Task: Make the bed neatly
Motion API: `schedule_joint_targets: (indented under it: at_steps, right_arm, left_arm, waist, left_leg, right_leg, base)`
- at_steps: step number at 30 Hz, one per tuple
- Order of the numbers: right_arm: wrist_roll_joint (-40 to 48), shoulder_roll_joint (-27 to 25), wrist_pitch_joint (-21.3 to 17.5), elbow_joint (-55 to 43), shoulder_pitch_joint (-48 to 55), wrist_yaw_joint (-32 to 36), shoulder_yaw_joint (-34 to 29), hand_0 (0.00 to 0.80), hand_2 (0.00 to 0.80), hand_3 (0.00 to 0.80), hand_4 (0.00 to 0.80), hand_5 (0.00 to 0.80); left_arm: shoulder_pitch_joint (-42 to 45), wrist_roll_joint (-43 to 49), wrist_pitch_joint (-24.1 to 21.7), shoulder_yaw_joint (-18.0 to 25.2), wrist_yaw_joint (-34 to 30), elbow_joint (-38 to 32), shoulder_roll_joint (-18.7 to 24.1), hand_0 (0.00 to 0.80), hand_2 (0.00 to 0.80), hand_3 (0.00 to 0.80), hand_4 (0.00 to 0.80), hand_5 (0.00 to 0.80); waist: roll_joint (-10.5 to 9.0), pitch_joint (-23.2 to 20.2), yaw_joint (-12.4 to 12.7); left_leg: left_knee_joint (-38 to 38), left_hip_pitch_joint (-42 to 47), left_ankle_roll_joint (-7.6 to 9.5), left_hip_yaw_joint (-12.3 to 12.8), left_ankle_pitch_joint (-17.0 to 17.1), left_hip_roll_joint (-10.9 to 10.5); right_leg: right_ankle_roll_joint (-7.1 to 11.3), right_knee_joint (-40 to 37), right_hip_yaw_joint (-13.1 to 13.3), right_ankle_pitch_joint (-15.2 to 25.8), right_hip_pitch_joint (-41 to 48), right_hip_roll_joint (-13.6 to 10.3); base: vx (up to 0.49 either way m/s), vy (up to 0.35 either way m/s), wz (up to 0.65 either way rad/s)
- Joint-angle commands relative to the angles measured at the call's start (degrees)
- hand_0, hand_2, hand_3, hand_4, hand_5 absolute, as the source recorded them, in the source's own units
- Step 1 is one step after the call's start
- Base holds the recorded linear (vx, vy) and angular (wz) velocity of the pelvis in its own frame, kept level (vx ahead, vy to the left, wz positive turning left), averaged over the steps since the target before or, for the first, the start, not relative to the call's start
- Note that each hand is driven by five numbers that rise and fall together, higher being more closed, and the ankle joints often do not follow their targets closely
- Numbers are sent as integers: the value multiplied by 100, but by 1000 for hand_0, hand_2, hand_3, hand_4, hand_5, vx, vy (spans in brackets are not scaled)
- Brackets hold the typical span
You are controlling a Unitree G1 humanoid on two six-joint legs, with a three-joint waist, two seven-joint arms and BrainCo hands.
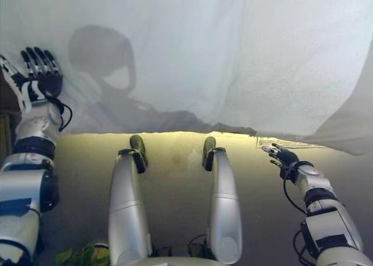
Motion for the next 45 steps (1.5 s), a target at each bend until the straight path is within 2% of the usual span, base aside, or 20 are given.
schedule_joint_targets:
  at_steps: [1,7,15,22,28,34,42,45]
  right_arm:
    - [180,-383,-102,134,206,-108,-237,0,0,0,0,0]
    - [282,-373,-188,119,235,-127,-323,0,0,0,0,0]
    - [349,-347,-262,85,264,-133,-474,0,0,0,0,0]
    - [362,-402,-397,237,357,-83,-591,0,0,0,0,0]
    - [354,-390,-528,398,422,22,-682,0,0,0,0,0]
    - [311,-296,-647,465,534,97,-803,0,0,0,0,0]
    - [257,56,-750,538,870,185,-923,0,0,0,0,0]
    - [219,275,-757,495,1097,217,-972,0,0,0,0,0]
  left_arm:
    - [227,-142,135,298,-62,308,-25,0,0,0,0,0]
    - [451,-142,452,431,-226,399,22,0,0,0,0,0]
    - [1266,-142,1094,638,-456,433,-207,0,0,0,0,0]
    - [1779,-142,1205,787,-554,402,-281,0,0,0,0,0]
    - [1964,-142,1350,960,-569,570,-162,0,0,0,0,0]
    - [2381,-138,1471,1054,-570,600,-280,0,0,0,0,0]
    - [3075,1109,1600,1149,-835,799,-768,0,0,0,0,0]
    - [3425,1985,1573,1089,-1133,846,-1018,0,0,0,0,0]
  waist:
    - [-144,-32,122]
    - [-195,-32,223]
    - [-102,-32,368]
    - [-3,-32,457]
    - [55,-32,516]
    - [162,-34,553]
    - [254,-210,580]
    - [282,-343,585]
  left_leg:
    - [-43,104,484,324,-467,-458]
    - [-65,72,465,257,-468,-468]
    - [-209,195,444,269,-458,-519]
    - [-283,255,436,279,-412,-530]
    - [-289,330,422,288,-395,-530]
    - [-397,672,400,384,-389,-514]
    - [-870,1523,336,627,-321,-531]
    - [-1188,1920,295,727,-244,-558]
  right_leg:
    - [-260,-229,-421,555,-101,220]
    - [-218,-265,-509,585,-83,186]
    - [-223,-382,-584,566,39,105]
    - [-257,-351,-624,505,79,43]
    - [-272,-306,-670,451,157,-7]
    - [-285,-356,-706,366,451,-28]
    - [-220,-786,-829,334,1206,-87]
    - [-186,-1095,-888,370,1594,-133]
  base:
    - [-52,-43,9]
    - [-33,-50,6]
    - [-22,-44,9]
    - [-30,-16,7]
    - [-21,-42,8]
    - [-7,-41,8]
    - [29,-45,7]
    - [58,-46,4]
